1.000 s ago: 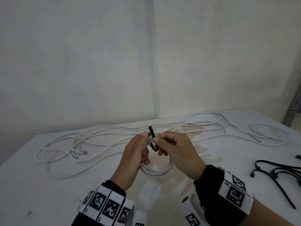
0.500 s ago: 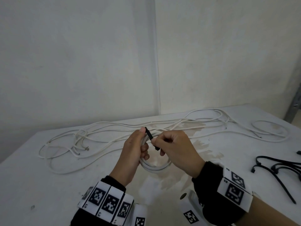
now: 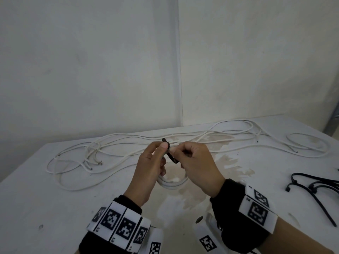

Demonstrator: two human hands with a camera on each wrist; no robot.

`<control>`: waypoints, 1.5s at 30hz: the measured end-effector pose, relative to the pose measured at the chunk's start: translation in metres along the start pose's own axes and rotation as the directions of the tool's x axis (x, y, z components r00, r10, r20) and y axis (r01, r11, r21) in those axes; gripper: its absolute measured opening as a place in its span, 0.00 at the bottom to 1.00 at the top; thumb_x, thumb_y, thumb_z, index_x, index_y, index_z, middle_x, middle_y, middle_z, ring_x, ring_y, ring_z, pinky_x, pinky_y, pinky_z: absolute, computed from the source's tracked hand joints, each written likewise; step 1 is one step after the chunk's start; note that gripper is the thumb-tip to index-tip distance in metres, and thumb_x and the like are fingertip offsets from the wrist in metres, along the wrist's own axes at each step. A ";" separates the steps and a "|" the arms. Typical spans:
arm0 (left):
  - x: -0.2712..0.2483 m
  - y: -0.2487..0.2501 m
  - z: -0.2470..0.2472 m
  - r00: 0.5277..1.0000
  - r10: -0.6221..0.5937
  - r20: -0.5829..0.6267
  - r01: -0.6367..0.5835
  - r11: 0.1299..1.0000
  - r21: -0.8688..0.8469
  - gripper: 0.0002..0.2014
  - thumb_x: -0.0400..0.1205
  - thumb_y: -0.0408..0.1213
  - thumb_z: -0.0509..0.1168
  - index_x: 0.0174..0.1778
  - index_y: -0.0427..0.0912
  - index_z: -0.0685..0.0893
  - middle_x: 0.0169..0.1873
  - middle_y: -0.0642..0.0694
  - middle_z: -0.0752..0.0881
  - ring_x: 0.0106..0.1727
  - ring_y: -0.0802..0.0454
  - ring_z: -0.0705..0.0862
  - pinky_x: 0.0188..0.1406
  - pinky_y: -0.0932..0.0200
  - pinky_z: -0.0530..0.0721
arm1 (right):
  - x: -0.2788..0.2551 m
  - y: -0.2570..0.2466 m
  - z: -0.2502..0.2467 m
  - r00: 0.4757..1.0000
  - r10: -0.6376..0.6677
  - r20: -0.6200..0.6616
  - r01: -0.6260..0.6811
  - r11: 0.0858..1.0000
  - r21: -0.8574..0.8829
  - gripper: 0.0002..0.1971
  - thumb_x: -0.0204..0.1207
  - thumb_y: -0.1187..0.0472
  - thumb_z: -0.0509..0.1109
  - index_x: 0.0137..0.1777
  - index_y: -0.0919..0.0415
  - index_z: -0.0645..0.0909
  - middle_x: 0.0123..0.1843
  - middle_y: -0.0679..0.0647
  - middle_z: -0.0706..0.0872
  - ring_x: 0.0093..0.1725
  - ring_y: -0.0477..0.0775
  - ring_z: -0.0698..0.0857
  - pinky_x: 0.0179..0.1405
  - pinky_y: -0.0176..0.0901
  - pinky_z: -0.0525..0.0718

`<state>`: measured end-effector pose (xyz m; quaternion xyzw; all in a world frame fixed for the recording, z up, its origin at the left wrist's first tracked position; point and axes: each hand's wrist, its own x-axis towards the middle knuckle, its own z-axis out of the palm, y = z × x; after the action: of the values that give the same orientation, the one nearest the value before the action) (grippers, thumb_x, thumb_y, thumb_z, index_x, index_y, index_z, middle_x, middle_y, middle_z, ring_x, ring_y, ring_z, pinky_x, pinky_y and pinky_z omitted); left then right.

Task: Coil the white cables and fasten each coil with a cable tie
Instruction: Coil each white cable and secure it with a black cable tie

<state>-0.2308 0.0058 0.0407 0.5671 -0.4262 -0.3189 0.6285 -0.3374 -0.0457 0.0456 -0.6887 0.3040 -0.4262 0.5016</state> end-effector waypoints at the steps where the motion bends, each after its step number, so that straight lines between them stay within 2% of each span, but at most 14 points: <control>1: 0.000 0.000 0.000 1.000 0.007 -0.005 -0.007 1.000 0.022 0.11 0.84 0.42 0.58 0.38 0.47 0.80 0.19 0.57 0.70 0.22 0.60 0.66 0.27 0.60 0.70 | 0.000 0.001 0.002 1.000 -0.005 -0.024 0.005 1.000 0.012 0.11 0.76 0.62 0.70 0.30 0.57 0.80 0.26 0.48 0.79 0.22 0.37 0.73 0.27 0.25 0.72; 8: -0.001 0.006 -0.009 0.996 0.042 -0.073 -0.042 0.999 0.000 0.12 0.84 0.43 0.57 0.43 0.44 0.84 0.24 0.49 0.67 0.23 0.59 0.66 0.25 0.63 0.71 | -0.003 0.002 0.007 0.998 -0.054 0.029 0.053 0.998 0.020 0.11 0.74 0.63 0.72 0.32 0.51 0.82 0.30 0.47 0.83 0.29 0.42 0.80 0.32 0.27 0.76; 12: -0.001 0.003 -0.007 0.996 0.059 -0.060 -0.059 0.998 -0.006 0.11 0.83 0.41 0.59 0.45 0.42 0.85 0.28 0.44 0.69 0.23 0.60 0.67 0.26 0.61 0.71 | -0.005 0.001 0.008 0.997 -0.082 0.006 0.082 0.996 0.035 0.12 0.74 0.65 0.71 0.31 0.50 0.82 0.29 0.44 0.83 0.24 0.41 0.79 0.29 0.28 0.75; 16: -0.007 -0.002 -0.005 0.999 0.032 -0.037 -0.032 0.999 0.003 0.11 0.83 0.40 0.59 0.47 0.42 0.86 0.26 0.46 0.69 0.22 0.60 0.67 0.26 0.62 0.71 | -0.009 0.001 0.006 0.999 -0.051 -0.009 0.052 0.997 0.064 0.10 0.74 0.64 0.71 0.32 0.52 0.84 0.26 0.42 0.84 0.21 0.43 0.79 0.25 0.30 0.76; 19: -0.008 0.001 -0.009 0.999 0.020 -0.046 -0.020 1.000 0.000 0.11 0.83 0.40 0.59 0.45 0.43 0.87 0.21 0.53 0.70 0.22 0.60 0.66 0.25 0.63 0.70 | -0.013 -0.003 0.004 0.996 -0.084 0.012 0.083 0.996 0.043 0.09 0.72 0.62 0.74 0.31 0.50 0.85 0.28 0.46 0.86 0.21 0.43 0.81 0.24 0.30 0.77; 22: -0.007 0.007 -0.010 0.998 0.001 -0.059 -0.002 1.000 -0.014 0.11 0.83 0.40 0.60 0.46 0.41 0.88 0.15 0.58 0.70 0.20 0.61 0.66 0.23 0.65 0.69 | -0.012 -0.010 -0.005 0.980 -0.171 -0.097 0.174 0.985 0.021 0.08 0.69 0.61 0.77 0.29 0.53 0.85 0.28 0.51 0.86 0.19 0.41 0.75 0.21 0.27 0.72; 25: -0.006 0.010 -0.011 0.997 -0.014 -0.077 0.013 1.000 -0.018 0.11 0.82 0.39 0.62 0.49 0.39 0.87 0.13 0.58 0.69 0.19 0.61 0.65 0.22 0.65 0.68 | -0.001 -0.016 -0.013 0.958 -0.227 -0.175 0.228 0.974 -0.016 0.07 0.68 0.60 0.77 0.31 0.54 0.83 0.28 0.53 0.83 0.22 0.41 0.74 0.24 0.28 0.71; 29: -0.007 0.012 -0.010 0.998 -0.015 -0.057 0.016 1.000 0.015 0.08 0.80 0.38 0.64 0.45 0.43 0.88 0.13 0.58 0.69 0.18 0.61 0.66 0.22 0.65 0.68 | 0.013 -0.023 -0.014 0.979 -0.200 0.046 0.204 0.972 -0.116 0.08 0.74 0.56 0.71 0.33 0.47 0.82 0.35 0.49 0.82 0.27 0.38 0.76 0.30 0.26 0.72; 33: -0.008 0.014 -0.007 1.000 -0.021 -0.010 0.022 0.998 0.050 0.10 0.81 0.40 0.63 0.39 0.43 0.88 0.14 0.58 0.67 0.19 0.61 0.65 0.24 0.62 0.67 | 0.017 -0.024 -0.012 0.972 -0.202 0.121 0.215 0.971 -0.104 0.09 0.76 0.61 0.70 0.34 0.55 0.83 0.33 0.53 0.83 0.31 0.41 0.76 0.32 0.26 0.73; 36: -0.009 0.016 -0.008 1.000 -0.013 -0.008 0.013 0.998 0.064 0.14 0.75 0.50 0.64 0.34 0.44 0.87 0.15 0.57 0.67 0.19 0.60 0.65 0.24 0.63 0.66 | 0.018 -0.023 -0.011 0.973 -0.208 0.103 0.217 0.972 -0.086 0.09 0.76 0.62 0.70 0.33 0.60 0.83 0.33 0.67 0.85 0.32 0.53 0.77 0.34 0.43 0.76; 37: -0.010 0.016 -0.008 1.000 -0.001 -0.001 0.001 0.997 0.079 0.15 0.74 0.51 0.64 0.36 0.43 0.88 0.14 0.57 0.68 0.19 0.60 0.65 0.23 0.64 0.67 | 0.017 -0.022 -0.011 0.973 -0.209 0.102 0.218 0.972 -0.084 0.10 0.76 0.62 0.70 0.33 0.59 0.83 0.32 0.67 0.85 0.31 0.52 0.76 0.33 0.43 0.75; 40: -0.010 0.018 -0.009 1.000 0.003 0.017 -0.005 0.996 0.091 0.12 0.77 0.45 0.64 0.39 0.42 0.89 0.14 0.57 0.68 0.20 0.61 0.66 0.22 0.66 0.68 | 0.015 -0.023 -0.012 0.968 -0.221 0.120 0.235 0.964 -0.128 0.12 0.76 0.62 0.69 0.31 0.53 0.79 0.28 0.51 0.82 0.27 0.40 0.75 0.30 0.27 0.71; 41: -0.011 0.018 -0.008 1.000 0.000 0.019 -0.002 0.996 0.091 0.12 0.78 0.44 0.64 0.39 0.42 0.89 0.14 0.57 0.68 0.20 0.61 0.65 0.22 0.66 0.68 | 0.014 -0.023 -0.012 0.964 -0.235 0.126 0.253 0.954 -0.158 0.12 0.77 0.62 0.69 0.31 0.53 0.78 0.28 0.47 0.81 0.26 0.39 0.75 0.30 0.26 0.71; 45: -0.012 0.022 -0.004 1.000 0.002 0.019 -0.004 0.997 0.073 0.11 0.80 0.41 0.64 0.39 0.40 0.89 0.14 0.57 0.66 0.20 0.60 0.64 0.22 0.66 0.66 | 0.016 -0.034 -0.015 0.954 -0.288 0.087 0.300 0.930 -0.212 0.10 0.79 0.63 0.66 0.34 0.59 0.77 0.26 0.47 0.78 0.24 0.41 0.77 0.27 0.27 0.73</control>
<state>-0.2343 0.0220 0.0603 0.5859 -0.4445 -0.3076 0.6038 -0.3438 -0.0547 0.0839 -0.7895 0.2294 -0.4410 0.3598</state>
